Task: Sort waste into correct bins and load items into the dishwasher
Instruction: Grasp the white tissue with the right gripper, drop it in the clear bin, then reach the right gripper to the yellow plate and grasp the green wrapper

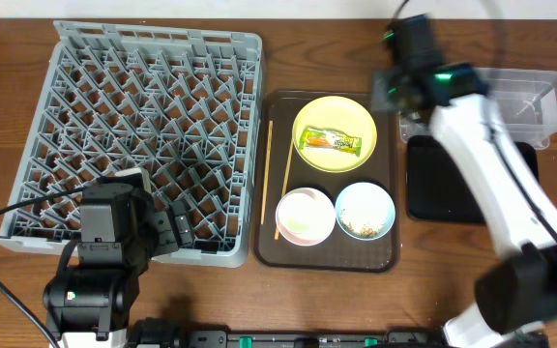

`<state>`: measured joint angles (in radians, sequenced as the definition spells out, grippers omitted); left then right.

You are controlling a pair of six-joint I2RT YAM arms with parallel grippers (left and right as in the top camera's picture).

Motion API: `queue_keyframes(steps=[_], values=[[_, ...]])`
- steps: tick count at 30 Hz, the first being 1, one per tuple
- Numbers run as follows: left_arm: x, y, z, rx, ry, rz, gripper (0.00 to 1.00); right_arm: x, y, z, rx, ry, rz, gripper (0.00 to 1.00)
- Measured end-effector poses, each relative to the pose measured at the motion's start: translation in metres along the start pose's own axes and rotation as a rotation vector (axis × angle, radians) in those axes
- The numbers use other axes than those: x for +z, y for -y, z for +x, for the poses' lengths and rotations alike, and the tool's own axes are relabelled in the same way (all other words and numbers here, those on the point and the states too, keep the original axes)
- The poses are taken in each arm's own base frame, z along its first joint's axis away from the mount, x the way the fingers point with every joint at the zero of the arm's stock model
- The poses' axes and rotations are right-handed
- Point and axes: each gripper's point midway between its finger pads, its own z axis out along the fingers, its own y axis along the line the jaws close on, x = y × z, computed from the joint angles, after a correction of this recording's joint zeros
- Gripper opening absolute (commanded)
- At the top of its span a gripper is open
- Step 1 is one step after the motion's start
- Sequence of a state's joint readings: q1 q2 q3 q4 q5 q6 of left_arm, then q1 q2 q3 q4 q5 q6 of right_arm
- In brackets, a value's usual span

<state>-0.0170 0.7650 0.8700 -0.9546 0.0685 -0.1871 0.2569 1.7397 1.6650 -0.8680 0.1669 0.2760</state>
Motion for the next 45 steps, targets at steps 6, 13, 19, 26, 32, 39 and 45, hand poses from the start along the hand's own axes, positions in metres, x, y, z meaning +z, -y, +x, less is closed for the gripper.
queue_keyframes(steps=[6, 13, 19, 26, 32, 39, 45], values=[[0.0, 0.0, 0.0, 0.0, 0.0, 0.0, 0.93, -0.021, 0.087, -0.028, 0.119, 0.093, 0.196, 0.01], [0.0, 0.0, 0.0, 0.0, 0.0, 0.0, 0.93, 0.035, 0.146, -0.005, 0.189, -0.037, 0.295, 0.39], [0.0, 0.0, 0.0, 0.0, 0.0, 0.0, 0.93, 0.052, 0.15, 0.0, 0.201, -0.059, 0.258, 0.82], [0.0, 0.0, 0.0, 0.0, 0.0, 0.0, 0.93, 0.041, 0.101, -0.015, -0.058, -0.023, 0.011, 0.81], [0.0, 0.0, 0.0, 0.0, 0.001, 0.001, 0.93, 0.007, -0.016, 0.026, -0.701, -0.051, -0.36, 0.8], [0.0, 0.0, 0.0, 0.0, 0.0, 0.0, 0.94, 0.019, -0.077, 0.077, -1.138, -0.07, -0.526, 0.82], [0.0, 0.0, 0.0, 0.0, 0.0, 0.0, 0.93, 0.072, -0.085, 0.125, -1.213, -0.211, -0.59, 0.83]])
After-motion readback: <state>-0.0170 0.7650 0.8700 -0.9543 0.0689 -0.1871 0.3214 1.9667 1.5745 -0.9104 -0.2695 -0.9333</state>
